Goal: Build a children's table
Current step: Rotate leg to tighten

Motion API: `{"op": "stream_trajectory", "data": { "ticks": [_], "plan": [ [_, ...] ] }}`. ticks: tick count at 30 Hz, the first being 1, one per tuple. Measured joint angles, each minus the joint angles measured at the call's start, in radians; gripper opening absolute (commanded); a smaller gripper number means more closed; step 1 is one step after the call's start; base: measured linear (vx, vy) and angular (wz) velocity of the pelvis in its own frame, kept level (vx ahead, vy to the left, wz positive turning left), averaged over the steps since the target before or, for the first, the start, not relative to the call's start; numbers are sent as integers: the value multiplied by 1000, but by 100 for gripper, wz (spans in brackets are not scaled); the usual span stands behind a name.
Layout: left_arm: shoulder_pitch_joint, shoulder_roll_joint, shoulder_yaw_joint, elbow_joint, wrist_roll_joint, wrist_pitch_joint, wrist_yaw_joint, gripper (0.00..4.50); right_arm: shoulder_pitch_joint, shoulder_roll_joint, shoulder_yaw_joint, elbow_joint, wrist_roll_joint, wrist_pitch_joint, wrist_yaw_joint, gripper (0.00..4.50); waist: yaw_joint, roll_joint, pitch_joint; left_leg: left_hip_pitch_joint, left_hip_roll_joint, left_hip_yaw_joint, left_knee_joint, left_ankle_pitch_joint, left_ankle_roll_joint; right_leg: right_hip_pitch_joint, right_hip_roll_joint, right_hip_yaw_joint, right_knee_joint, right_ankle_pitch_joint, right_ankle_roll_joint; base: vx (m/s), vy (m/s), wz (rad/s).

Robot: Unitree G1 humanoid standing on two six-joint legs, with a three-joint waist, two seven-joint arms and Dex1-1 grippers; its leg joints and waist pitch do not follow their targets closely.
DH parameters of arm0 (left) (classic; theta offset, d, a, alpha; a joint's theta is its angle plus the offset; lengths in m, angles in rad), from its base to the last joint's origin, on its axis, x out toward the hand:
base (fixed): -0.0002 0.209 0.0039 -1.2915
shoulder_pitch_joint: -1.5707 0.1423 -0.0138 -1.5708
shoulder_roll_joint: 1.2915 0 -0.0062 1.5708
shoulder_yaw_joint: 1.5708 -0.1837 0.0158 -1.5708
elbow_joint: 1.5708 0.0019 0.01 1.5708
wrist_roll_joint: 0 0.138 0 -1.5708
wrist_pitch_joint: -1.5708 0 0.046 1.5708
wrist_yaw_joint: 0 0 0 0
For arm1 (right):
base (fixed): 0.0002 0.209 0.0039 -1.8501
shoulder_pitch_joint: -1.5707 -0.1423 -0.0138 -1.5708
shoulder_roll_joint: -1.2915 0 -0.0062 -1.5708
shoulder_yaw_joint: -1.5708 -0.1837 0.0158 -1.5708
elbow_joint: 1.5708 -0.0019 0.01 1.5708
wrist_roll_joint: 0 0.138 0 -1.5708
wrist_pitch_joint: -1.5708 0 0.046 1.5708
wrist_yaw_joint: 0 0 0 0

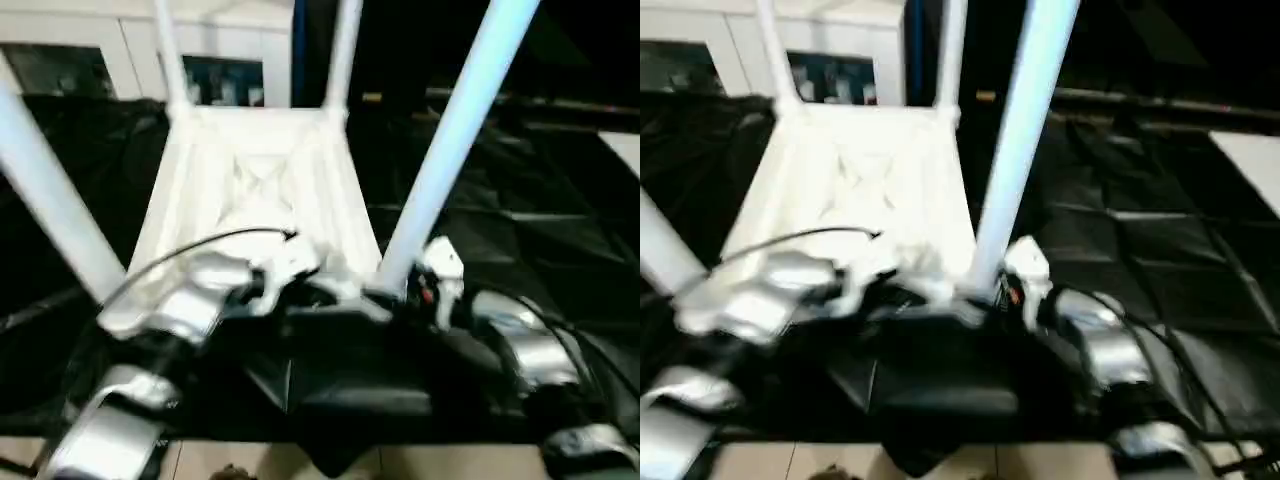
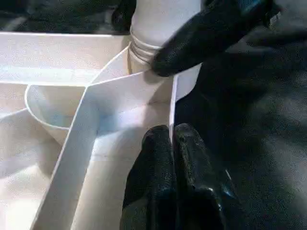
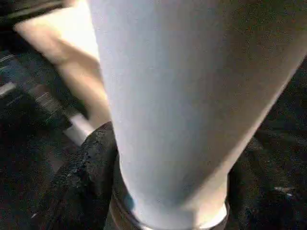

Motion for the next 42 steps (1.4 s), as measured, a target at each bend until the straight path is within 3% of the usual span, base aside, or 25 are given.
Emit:
{"op": "stream_trajectory", "data": {
  "ticks": [2, 7, 10, 15, 20, 23, 27, 33, 34, 42],
  "plan": [
    [-9, -38, 1, 14, 16, 18, 71, 0, -19, 50, -29, 27, -5, 12, -139, 272, -13, 0, -1, 1, 0, -2, 1, 0, 0, 1, 0, -1, -5, 0, 1, 0, 0, 0],
    [-12, -83, -1, 24, 31, 26, 135, 0, -33, 79, -46, 38, -22, 22, -250, 272, -19, 1, -2, 0, -3, -2, 1, 0, 1, 2, 0, 2, -8, 0, 0, 0, 0, 0],
    [-14, -87, -1, 28, 35, 22, 136, 0, -33, 80, -45, 44, -41, 3, -251, 342, -18, 2, -3, 0, -3, -2, 0, 0, 1, 2, 0, 2, -6, 1, 1, 0, 0, 0],
    [-18, -76, -2, 21, 35, 19, 91, 0, -40, 65, -42, 72, -55, -57, -187, 378, -15, 2, -2, 0, -3, -2, -2, -1, 1, 0, 0, 1, -6, 1, 2, 0, 0, 0],
    [-10, -37, -8, -22, 14, 26, -1, 0, -28, -16, -3, 41, -27, -79, 2, 378, -14, 2, -2, -10, -2, -1, -8, -2, 2, -8, 1, 1, -5, 3, -3, 0, 0, 0],
    [22, 34, -28, -77, -33, 13, -139, 0, 38, -127, 55, -81, 17, -57, 237, 378, -5, 2, -2, -11, -1, -2, -11, 0, 8, -9, 2, -1, -4, -1, -4, 0, 0, 0],
    [40, 92, -32, -101, -55, -8, -262, 0, 63, -181, 89, -136, 42, -42, 414, 378, 11, 3, -2, -11, 0, -1, -9, -1, 9, -9, 2, -2, -3, -2, -5, 0, 0, 0],
    [48, 141, -39, -127, -70, 0, -334, 0, 68, -182, 113, -143, 51, -44, 489, 378, 14, 2, -1, -8, 0, 0, -5, -4, 3, -9, 1, -1, -3, 1, -6, 0, 0, 0],
    [49, 147, -39, -130, -71, 4, -336, 0, 68, -182, 114, -143, 54, -43, 490, 353, 13, 2, 0, -8, 0, 0, -5, -4, 3, -9, 1, 0, -3, 2, -6, 0, 0, 0],
    [71, 169, -37, -166, -92, 16, -355, 0, 68, -181, 118, -156, 82, -6, 510, 294, 14, 1, 0, -9, 0, 1, -7, -4, 3, -9, 1, -1, -3, 0, -5, 0, 0, 0]
  ]
}}
